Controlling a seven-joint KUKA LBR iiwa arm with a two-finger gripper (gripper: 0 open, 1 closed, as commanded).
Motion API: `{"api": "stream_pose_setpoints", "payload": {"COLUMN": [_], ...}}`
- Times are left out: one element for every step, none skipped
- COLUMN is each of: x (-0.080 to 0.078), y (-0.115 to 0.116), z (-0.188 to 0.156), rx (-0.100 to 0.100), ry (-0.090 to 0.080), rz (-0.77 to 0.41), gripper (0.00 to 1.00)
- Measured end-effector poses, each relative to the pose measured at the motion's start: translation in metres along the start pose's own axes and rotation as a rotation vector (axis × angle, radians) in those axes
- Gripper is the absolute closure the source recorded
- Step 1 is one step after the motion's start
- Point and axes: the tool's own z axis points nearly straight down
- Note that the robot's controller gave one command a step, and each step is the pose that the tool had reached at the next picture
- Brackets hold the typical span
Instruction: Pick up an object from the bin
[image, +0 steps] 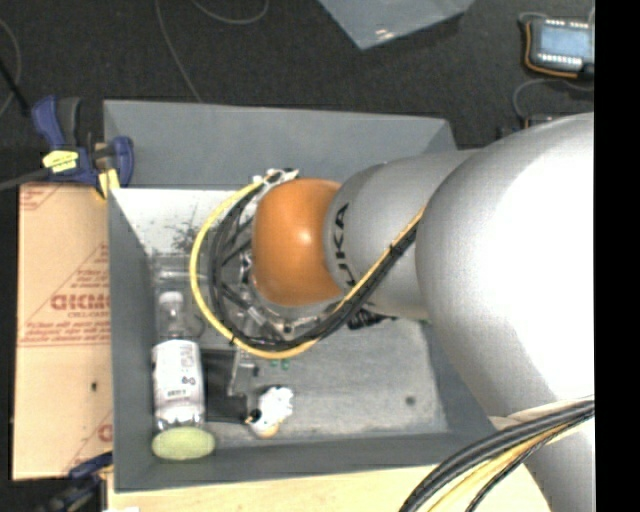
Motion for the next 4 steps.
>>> {"api": "stream_pose_setpoints", "payload": {"x": [-0.014,0.000,0.004,0.004], "y": [0.013,0.036,0.019,0.019], "z": [-0.018,-0.028,0.037,0.037], "rx": [0.002,0.001,-0.001,-0.001], "ry": [0.007,0.000,0.005,0.005], "rz": [0.027,-0.273,-0.457,-0.455], "gripper": [0.00,0.00,1.00,1.00]}}
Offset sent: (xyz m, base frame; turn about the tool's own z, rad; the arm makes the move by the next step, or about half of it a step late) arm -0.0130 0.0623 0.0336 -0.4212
